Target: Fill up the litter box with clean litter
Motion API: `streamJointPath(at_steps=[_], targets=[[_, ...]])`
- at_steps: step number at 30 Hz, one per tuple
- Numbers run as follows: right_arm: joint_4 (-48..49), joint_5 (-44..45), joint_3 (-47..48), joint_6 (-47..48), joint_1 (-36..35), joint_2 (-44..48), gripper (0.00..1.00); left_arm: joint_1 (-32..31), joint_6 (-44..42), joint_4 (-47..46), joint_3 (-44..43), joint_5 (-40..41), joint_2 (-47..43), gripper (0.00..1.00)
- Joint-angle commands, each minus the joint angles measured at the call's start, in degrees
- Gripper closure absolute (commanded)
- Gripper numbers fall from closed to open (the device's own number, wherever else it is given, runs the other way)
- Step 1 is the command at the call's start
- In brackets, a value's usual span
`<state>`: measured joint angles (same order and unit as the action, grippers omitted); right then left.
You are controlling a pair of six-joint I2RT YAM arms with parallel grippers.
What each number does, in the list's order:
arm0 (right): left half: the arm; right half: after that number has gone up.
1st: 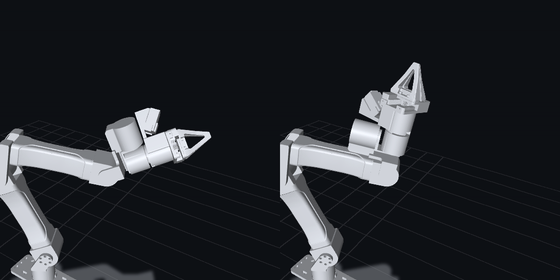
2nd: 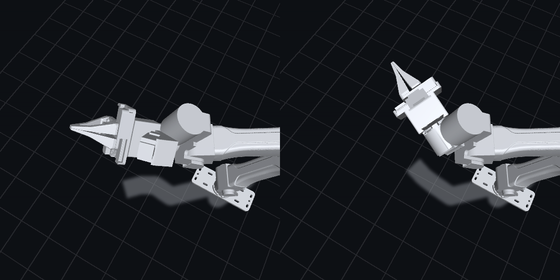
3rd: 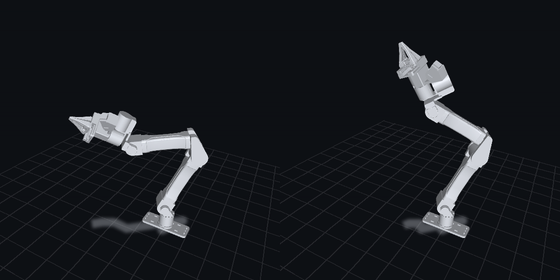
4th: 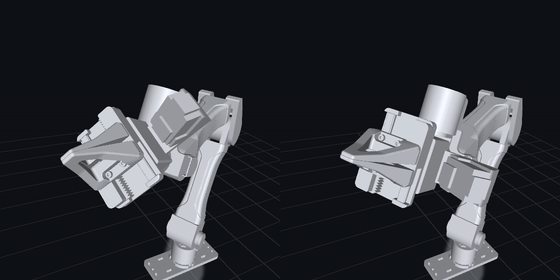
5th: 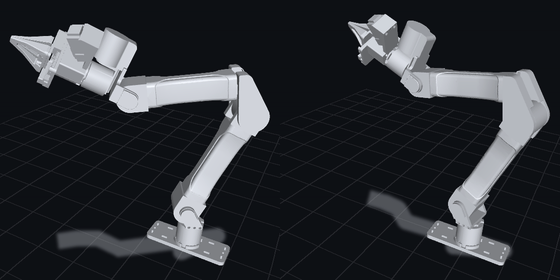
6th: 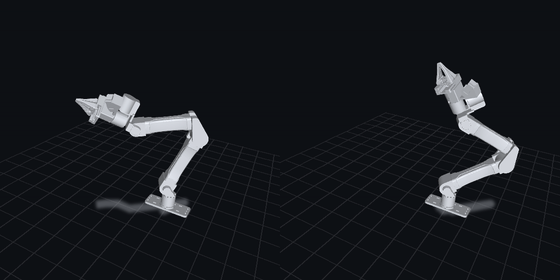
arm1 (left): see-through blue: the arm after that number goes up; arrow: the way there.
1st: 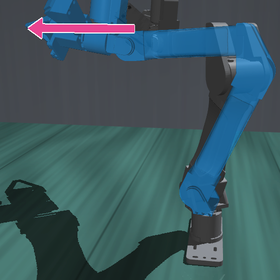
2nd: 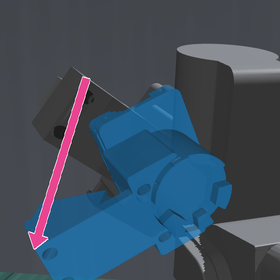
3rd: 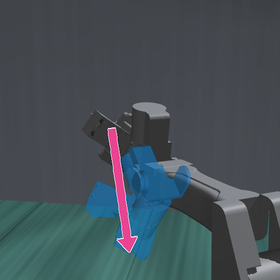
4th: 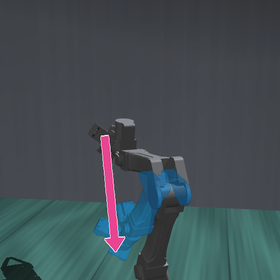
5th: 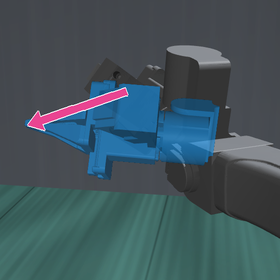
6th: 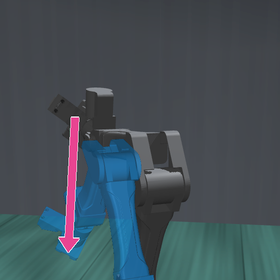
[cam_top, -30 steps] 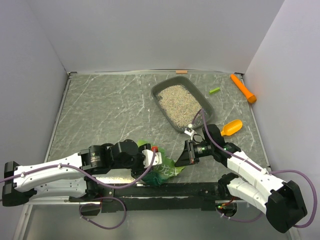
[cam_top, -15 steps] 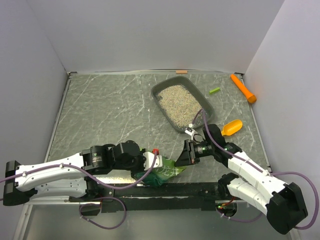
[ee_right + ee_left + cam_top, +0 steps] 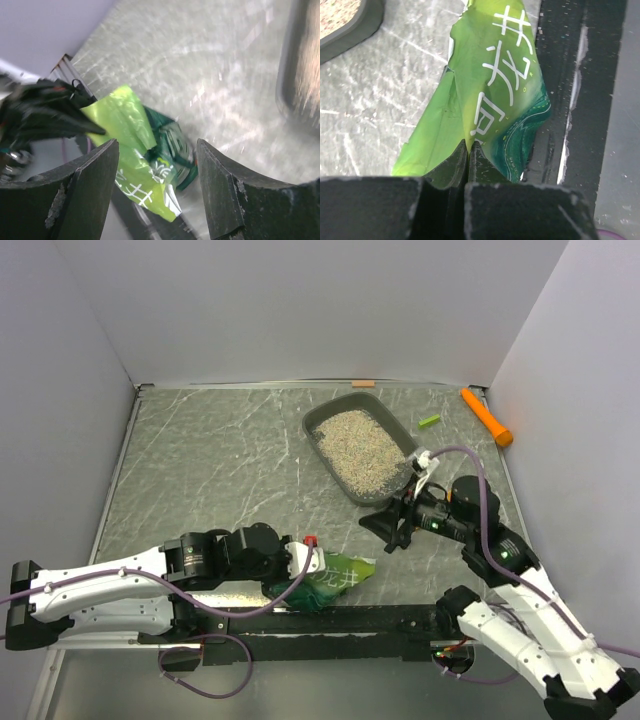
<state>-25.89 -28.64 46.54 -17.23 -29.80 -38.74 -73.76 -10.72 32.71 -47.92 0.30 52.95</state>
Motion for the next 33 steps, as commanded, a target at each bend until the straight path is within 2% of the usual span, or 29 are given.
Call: streamJointPath(at_steps=[1, 8, 18, 21, 28, 33], targets=[[5.3, -4.0, -0.2, 12.1, -5.4, 0.2, 0.31, -0.2, 2.3, -0.5, -0.7, 8.8, -2.1, 0.99], [10.3, -9.8, -3.7, 26.4, -14.4, -1.2, 0.34, 0.5, 4.5, -6.8, 2.3, 11.0, -7.6, 0.99], [15.8, -6.2, -1.5, 45.1, -24.6, -8.9, 0.29, 0.6, 7.3, -9.4, 7.2, 9.0, -15.3, 0.99], [15.1, -8.2, 0.4, 48.9, -26.1, -11.3, 0.28, 0.5, 8.0, -9.2, 7.9, 9.2, -16.0, 0.99], [15.0, -10.1, 3.2, 50.7, -27.2, -16.2, 0.28, 0.5, 8.9, -9.3, 8.6, 9.8, -20.5, 0.99], [16.1, -10.6, 1.6, 49.3, -27.9, -17.4, 0.3, 0.5, 9.0, -9.5, 9.2, 10.3, -24.2, 0.99]])
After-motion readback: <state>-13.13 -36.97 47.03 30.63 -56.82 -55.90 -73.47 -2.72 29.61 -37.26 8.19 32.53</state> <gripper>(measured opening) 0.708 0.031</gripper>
